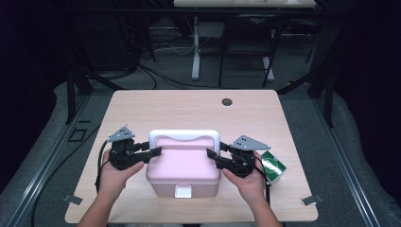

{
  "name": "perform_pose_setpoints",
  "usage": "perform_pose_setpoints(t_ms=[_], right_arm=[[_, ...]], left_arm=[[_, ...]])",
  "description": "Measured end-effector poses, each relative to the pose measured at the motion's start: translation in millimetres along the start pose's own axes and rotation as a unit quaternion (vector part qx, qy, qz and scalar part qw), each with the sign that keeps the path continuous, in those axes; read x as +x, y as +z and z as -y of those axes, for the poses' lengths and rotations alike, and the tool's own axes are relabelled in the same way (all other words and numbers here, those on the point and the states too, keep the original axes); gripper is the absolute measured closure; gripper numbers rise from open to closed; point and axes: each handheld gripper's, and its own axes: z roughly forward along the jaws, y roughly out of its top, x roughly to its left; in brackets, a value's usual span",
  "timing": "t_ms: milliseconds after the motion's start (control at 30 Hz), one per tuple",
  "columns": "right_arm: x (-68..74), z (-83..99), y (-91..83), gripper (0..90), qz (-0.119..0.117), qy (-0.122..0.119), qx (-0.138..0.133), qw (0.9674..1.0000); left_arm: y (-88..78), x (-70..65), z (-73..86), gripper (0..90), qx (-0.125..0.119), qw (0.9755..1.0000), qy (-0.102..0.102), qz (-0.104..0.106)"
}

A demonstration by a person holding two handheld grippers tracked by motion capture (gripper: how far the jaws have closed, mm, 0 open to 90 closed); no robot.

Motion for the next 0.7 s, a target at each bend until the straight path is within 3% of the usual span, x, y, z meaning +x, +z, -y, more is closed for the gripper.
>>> perform_pose_setpoints(t_ms=[167, 367, 700], right_arm=[[4.1, -0.5, -2.8, 53.0, 0.004, -0.009, -0.005, 0.9999], [9.9, 0.7, -5.3, 56.5, 0.02, -0.031, -0.01, 0.9993], [13.7, 4.6, -10.9, 64.0, 0.027, -0.052, -0.015, 0.9982]], left_arm=[[-3.8, -1.5, 0.8, 57.9, -0.008, 0.9999, 0.007, -0.001], [-7.2, -6.2, 3.5, 65.6, -0.013, 0.9993, 0.027, -0.022], [-9.2, -11.6, 8.3, 72.0, -0.019, 0.9975, 0.056, -0.039]])
